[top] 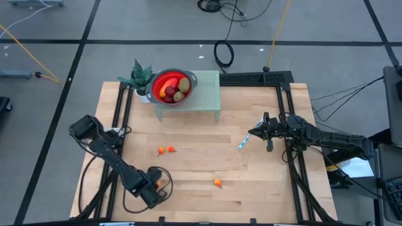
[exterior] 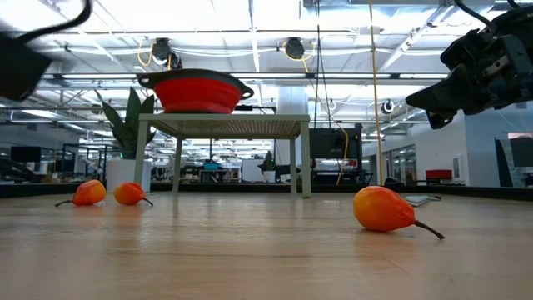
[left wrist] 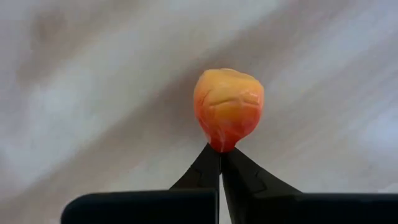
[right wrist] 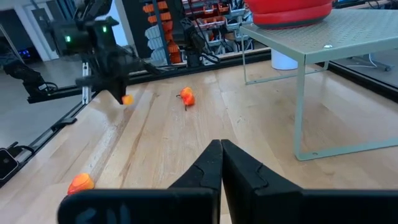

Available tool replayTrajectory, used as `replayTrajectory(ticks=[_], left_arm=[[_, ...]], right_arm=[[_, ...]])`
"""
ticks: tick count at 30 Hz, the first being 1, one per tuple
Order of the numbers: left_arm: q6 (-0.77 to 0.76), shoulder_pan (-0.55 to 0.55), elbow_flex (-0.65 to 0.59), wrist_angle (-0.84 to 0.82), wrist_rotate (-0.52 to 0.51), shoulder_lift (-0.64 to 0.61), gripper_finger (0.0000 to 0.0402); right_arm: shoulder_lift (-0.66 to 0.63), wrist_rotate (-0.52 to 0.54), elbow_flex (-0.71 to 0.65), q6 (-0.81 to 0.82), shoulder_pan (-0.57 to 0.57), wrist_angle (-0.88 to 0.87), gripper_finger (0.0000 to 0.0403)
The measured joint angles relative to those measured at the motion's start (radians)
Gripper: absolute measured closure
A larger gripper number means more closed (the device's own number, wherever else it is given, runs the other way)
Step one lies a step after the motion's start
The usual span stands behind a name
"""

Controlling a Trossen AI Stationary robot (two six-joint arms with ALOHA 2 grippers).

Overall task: Pick & Place Fruit
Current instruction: Put the pear into the red strainer bowl on the shelf

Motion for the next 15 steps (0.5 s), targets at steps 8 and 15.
replayTrajectory(ticks=[8,15], left_arm=[[0.032,-0.001,0.003,-0.006,-0.313,-0.136,0.0401],[0.158,-0.001,0.004,0.087,-0.613,-0.219,0.0401]], right_arm=[[0.000,0.000,0.000,0.000,0.000,0.000,0.0403],[0.000,0.000,0.000,0.000,0.000,0.000,0.0403]])
